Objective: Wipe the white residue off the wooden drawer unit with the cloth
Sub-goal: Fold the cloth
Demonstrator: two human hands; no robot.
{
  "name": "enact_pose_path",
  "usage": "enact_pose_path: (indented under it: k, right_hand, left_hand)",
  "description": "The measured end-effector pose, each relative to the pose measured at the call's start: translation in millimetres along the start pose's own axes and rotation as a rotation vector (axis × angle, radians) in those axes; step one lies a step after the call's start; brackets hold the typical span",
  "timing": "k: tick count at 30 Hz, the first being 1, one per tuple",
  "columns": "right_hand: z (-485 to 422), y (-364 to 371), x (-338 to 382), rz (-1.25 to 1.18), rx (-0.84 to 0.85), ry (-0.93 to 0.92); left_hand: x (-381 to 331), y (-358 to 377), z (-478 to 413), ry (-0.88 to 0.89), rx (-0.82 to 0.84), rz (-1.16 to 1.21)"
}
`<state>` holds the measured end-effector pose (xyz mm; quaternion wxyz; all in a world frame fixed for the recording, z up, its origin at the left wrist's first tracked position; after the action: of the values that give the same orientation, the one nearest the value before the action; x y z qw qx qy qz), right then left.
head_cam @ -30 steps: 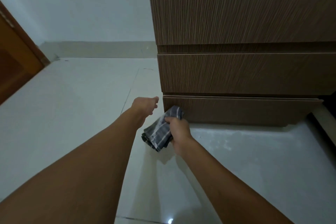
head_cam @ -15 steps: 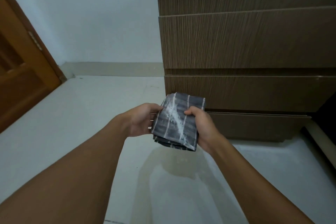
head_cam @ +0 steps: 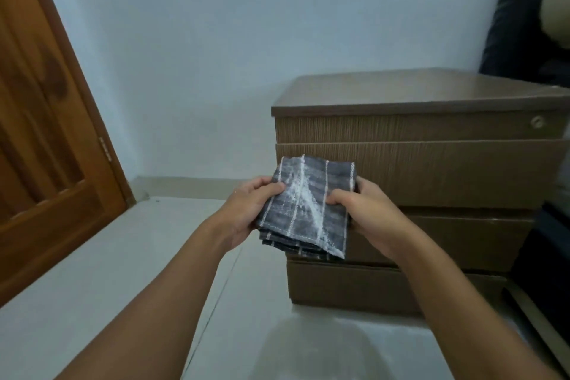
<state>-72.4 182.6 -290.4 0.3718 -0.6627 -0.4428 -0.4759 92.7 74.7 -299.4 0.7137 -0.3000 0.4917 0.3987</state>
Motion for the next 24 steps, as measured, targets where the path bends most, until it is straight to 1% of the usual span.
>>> enact_pose_path:
  k: [4,8,11,14,19,20,22,24]
  right_hand:
    - [-19.9,-23.7,71.7,0.001,-0.064,-0.179]
    - [-38.8,-35.8,130.3,0.026,-0.106,-0.303]
    - [-62.0,-41.8,155.0,0.046,-0.106,-0.297]
    - [-94.4,-47.8,166.1,0.080,-0.152,-0.246]
    - [-138.3,-48.2,144.4,0.088,-0.203,-0.112]
    - [-143.9,-49.5,138.7,0.158,-0.200,-0.109]
    - [-147.1,-52.5,136.4,0.406,-0.162,-0.146]
    - [-140.7,-57.2,142.1,0.604,-0.133,-0.218]
  left_hand:
    - [-76.6,5.7,27.4,0.203,-0.064,-0.034]
    - [-147.6,10.3,44.3,0.308,-0.105,-0.103]
    - [-186.7,10.0,40.5,0.299,-0.152,-0.180]
    - [-211.1,12.1,21.8,0.232,-0.210,-0.251]
    - [-221.7,12.2,-12.0,0.107,-0.289,-0.283]
    - [-220.3,11.3,-16.4,0.091,-0.296,-0.268]
    - [-214.9,7.6,-20.9,0.093,-0.323,-0.246]
    - [-209.0,3.1,-17.5,0.189,-0.396,-0.319]
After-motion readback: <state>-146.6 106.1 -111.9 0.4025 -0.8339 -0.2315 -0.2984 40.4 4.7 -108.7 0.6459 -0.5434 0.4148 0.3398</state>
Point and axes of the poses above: each hand's wrist, its own z-axis away from the middle knuckle, its own y-axis out of the palm, x = y × z, the point moved 5 cm from there along -z, towards the middle knuckle, and after that the axes turned 15 degrees about -y, right-handed, at the moved point
